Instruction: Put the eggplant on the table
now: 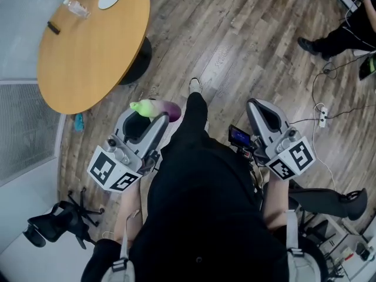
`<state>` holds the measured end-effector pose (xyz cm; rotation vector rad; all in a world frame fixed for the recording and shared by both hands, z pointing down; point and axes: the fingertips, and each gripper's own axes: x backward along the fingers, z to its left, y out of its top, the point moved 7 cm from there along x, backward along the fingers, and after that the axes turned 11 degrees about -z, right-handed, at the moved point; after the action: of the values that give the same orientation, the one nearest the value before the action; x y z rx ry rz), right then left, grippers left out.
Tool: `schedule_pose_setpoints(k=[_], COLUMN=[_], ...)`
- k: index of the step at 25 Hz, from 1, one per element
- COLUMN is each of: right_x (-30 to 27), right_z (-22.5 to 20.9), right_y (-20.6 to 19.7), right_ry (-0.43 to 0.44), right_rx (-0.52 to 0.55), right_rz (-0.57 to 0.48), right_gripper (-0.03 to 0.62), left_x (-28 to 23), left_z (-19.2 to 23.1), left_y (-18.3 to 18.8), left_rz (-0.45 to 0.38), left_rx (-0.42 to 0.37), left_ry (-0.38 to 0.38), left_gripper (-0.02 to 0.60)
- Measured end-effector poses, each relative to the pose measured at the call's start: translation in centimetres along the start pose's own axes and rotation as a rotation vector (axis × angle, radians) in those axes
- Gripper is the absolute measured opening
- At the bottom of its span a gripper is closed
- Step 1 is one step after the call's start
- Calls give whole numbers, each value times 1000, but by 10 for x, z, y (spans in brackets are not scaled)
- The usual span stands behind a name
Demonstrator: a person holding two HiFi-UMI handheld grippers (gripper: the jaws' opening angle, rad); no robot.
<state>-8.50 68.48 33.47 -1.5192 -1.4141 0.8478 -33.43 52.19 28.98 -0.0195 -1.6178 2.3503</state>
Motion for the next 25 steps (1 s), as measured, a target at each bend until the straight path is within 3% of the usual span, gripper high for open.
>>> schedule_pose_setpoints(k=[4, 8, 13, 25], right_x=[-4, -18, -62, -191], right_z=[-22, -48, -85, -144], right_y=[1, 10, 28, 73], right_ry=[-55, -82, -39, 110], right_rx=[1, -7, -11, 5], right_rz=[-3, -6, 7, 24], right_gripper=[17, 17, 17, 17], left_x=[-37, -82, -133, -187], left_z=[15, 38, 61, 149], left_y=[-3, -9, -2, 32], left_rz=[37, 27, 2, -87], left_rx=[-54, -21, -51, -88], left_ry=[-43, -76, -76, 46], left_gripper=[176, 176, 176, 176])
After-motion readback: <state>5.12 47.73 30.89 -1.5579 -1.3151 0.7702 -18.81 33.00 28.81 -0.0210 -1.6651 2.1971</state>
